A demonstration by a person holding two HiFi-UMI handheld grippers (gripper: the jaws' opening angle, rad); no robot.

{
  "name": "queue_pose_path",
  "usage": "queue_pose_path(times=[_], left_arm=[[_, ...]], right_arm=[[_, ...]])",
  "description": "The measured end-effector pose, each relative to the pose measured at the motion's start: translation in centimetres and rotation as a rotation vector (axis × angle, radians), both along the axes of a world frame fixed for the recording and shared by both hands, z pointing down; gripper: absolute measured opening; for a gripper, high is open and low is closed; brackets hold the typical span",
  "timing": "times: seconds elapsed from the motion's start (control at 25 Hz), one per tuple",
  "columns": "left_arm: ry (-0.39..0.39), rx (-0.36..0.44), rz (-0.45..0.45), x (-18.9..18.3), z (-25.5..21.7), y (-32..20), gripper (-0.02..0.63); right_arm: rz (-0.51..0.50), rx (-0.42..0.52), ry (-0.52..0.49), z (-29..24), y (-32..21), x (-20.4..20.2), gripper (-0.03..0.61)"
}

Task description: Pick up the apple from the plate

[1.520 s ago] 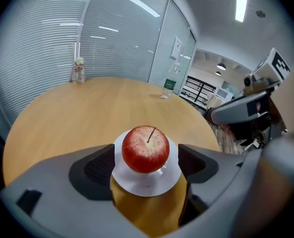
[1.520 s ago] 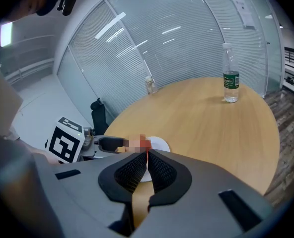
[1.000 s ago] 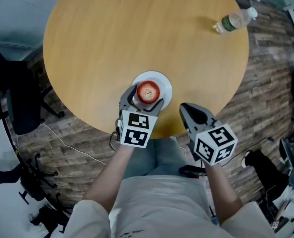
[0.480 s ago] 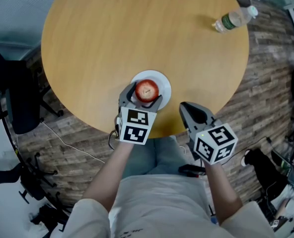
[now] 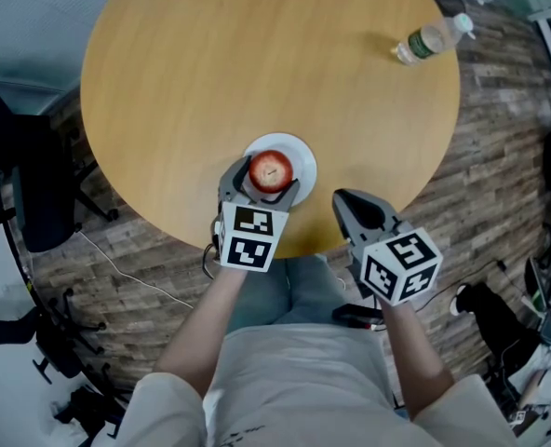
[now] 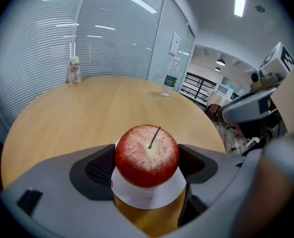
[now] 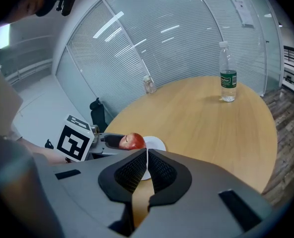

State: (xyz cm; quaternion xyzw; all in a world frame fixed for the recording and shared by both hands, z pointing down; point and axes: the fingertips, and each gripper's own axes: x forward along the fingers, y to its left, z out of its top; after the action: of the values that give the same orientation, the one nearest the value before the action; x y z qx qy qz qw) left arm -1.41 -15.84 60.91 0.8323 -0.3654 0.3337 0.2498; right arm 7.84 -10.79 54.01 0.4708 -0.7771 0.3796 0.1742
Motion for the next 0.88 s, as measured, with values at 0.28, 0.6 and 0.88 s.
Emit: queue_pose_path(times=[0.28, 0.6, 0.88], left_arm=[[0.009, 0.023, -0.016, -0.6, -1.7, 0.3, 0.393], [0.028, 0.041, -0.029, -1.2, -3.8, 1.6, 0.391], [0.055, 0.064, 0.002, -0.7, -6.1, 3.6, 0.391]], right_arm=[[-0.016, 0.033, 0.010, -1.4, 0.0, -0.3, 0.032], [-0.029, 0.078, 0.029, -3.5, 0.6, -0.3, 0.032], [-0.036, 0.106, 0.052, -4.9, 1.3, 0.4, 0.032]])
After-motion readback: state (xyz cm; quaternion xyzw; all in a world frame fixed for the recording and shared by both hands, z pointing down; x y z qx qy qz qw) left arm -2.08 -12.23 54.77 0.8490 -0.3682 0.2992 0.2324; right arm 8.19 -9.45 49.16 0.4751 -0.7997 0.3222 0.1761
